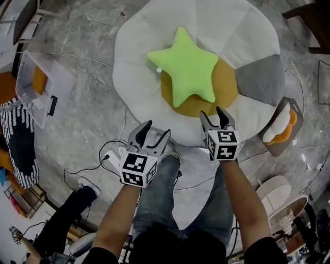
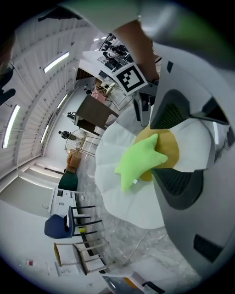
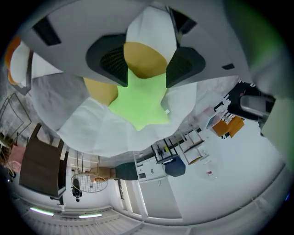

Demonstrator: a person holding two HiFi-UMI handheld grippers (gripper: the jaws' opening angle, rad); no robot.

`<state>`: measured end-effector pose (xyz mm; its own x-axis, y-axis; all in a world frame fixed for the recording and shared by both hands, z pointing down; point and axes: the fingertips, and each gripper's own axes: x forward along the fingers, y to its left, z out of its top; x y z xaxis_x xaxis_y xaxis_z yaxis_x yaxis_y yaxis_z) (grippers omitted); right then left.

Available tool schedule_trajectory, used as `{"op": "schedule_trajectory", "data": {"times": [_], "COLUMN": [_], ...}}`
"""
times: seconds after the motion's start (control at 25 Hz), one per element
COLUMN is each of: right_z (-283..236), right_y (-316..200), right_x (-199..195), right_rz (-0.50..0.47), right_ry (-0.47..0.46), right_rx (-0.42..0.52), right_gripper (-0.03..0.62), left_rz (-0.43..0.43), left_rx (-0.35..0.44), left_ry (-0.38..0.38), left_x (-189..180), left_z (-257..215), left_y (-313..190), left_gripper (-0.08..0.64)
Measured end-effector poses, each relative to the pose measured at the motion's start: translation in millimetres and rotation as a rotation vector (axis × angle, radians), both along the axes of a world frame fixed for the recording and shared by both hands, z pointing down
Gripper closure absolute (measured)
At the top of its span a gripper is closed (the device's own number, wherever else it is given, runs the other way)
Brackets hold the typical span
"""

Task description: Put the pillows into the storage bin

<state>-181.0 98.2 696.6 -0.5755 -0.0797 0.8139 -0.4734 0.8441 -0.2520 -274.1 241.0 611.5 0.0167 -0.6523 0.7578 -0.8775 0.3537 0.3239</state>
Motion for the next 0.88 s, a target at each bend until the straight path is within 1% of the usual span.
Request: {"op": "schedule_trajectory", "data": {"times": [0.12,0.28,0.4,0.52,0.68,0.76,0.88], "right_z": [28,68,93,116,138,147,152], "right_y": [27,52,65,64,54,54,45], "right_x": [-22,-47,-63,-76,-88,-95,-107], "right_rz": [0.036,0.180,0.267,0.335,0.446,0.466,0.483], "right_ry": [0.008,0.006,-0.019,-0.034,-0.053,-0.059,-0.065], "right_rx": [-0.087,-0.258,-0.354,-0.407,-0.478,-0.515,-0.524], "right_gripper": [0.318,0.287,0.252,0.218,0.196,0.189,0.173], "left_rz": [-0.006,-0.023,-0.048,-0.079,-0.107,-0.115,-0.135], "left_rx": [-0.029,-0.056,-0.074,-0.077,-0.080,-0.083,-0.084], "left_ry": [-0.004,-0.019,-0.027,-0.032,-0.026,-0.027,-0.028], "left_x": [-14,-36,-48,-54,-49,-47,-47], "left_z": [14,33,48,63,78,83,82], "left_y": [24,50,64,70,73,74,71], "left_gripper": [0.278,0.278,0.278,0.278,0.278,0.278,0.278]}}
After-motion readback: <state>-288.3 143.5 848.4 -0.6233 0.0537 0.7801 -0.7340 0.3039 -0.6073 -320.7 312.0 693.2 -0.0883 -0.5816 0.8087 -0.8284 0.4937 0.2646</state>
